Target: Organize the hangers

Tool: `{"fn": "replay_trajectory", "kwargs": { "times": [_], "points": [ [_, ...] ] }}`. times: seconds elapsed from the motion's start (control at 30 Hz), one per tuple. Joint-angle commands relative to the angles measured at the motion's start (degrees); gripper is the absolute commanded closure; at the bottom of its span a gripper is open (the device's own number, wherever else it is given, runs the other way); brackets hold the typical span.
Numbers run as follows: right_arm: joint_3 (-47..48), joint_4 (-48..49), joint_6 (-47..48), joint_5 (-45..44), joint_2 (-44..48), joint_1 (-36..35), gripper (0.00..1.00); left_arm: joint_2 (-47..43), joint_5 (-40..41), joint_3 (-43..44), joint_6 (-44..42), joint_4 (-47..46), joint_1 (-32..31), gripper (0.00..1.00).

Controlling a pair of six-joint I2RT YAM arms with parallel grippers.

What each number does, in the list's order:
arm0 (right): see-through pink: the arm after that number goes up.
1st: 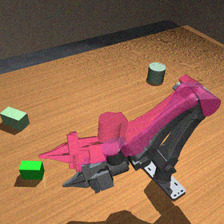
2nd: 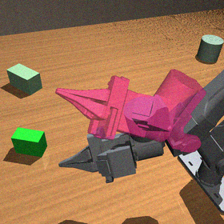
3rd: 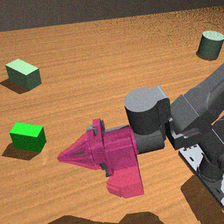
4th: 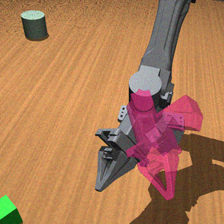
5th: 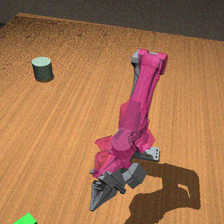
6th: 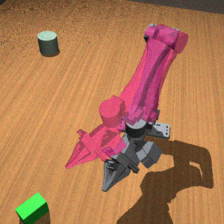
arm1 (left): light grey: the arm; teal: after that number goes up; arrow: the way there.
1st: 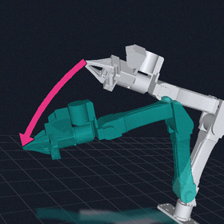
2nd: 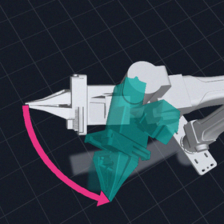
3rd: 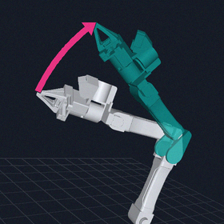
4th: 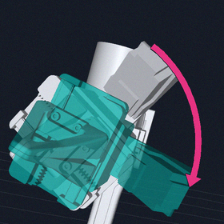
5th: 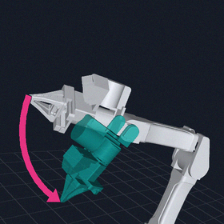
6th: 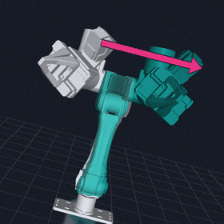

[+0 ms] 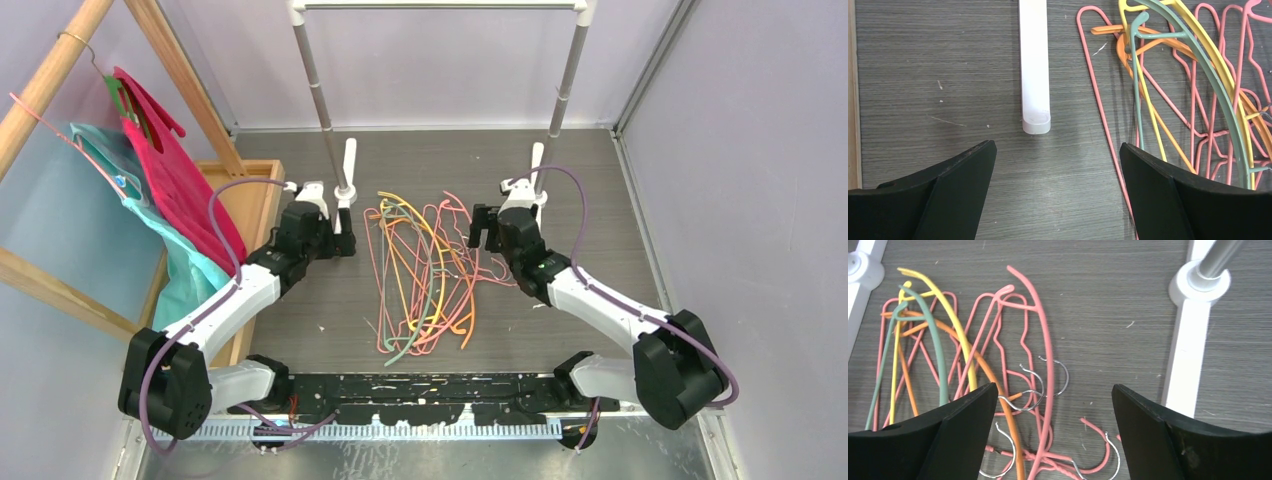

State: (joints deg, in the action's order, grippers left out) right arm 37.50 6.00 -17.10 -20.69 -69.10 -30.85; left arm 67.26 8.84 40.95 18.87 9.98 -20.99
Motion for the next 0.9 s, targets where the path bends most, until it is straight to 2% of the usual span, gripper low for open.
{"fn": "replay_trajectory", "kwargs": {
  "times": [0.0, 0.17, 0.27, 0.43, 0.57, 0.73, 0.87],
  "points": [
    [2.2, 3.1, 1.5, 5.3, -2.0, -1.5, 0.15, -1.1, -1.7, 0.3, 1.0, -0.5, -1.5, 0.02],
    [3.2, 3.3, 2.0, 9.9, -6.2, -5.1, 0.41, -1.6, 1.5, -2.1, 2.4, -0.7, -7.0, 0.02],
    [3.9, 2.6, 1.2, 11.7, -8.9, -8.0, 0.50, -1.0, 2.8, -2.8, 3.4, -0.2, -10.6, 0.02],
    [3.4, 0.2, 0.0, 10.1, -7.5, -13.5, 0.50, -1.3, 5.6, -3.2, 5.4, 2.1, -17.4, 0.02],
    [3.3, -2.6, 0.1, 8.7, -5.0, -14.8, 0.50, -2.3, 8.9, -2.7, 7.4, 3.8, -26.6, 0.02],
    [2.8, -4.3, -0.2, -3.9, -2.8, -14.9, 0.46, -0.9, 17.2, 0.9, 11.3, 9.3, -38.3, 0.02],
    [3.9, -6.8, -2.3, -14.6, -1.5, -14.8, 0.46, 1.4, 20.2, 1.5, 14.4, 8.8, -43.8, 0.04]
  ]
}}
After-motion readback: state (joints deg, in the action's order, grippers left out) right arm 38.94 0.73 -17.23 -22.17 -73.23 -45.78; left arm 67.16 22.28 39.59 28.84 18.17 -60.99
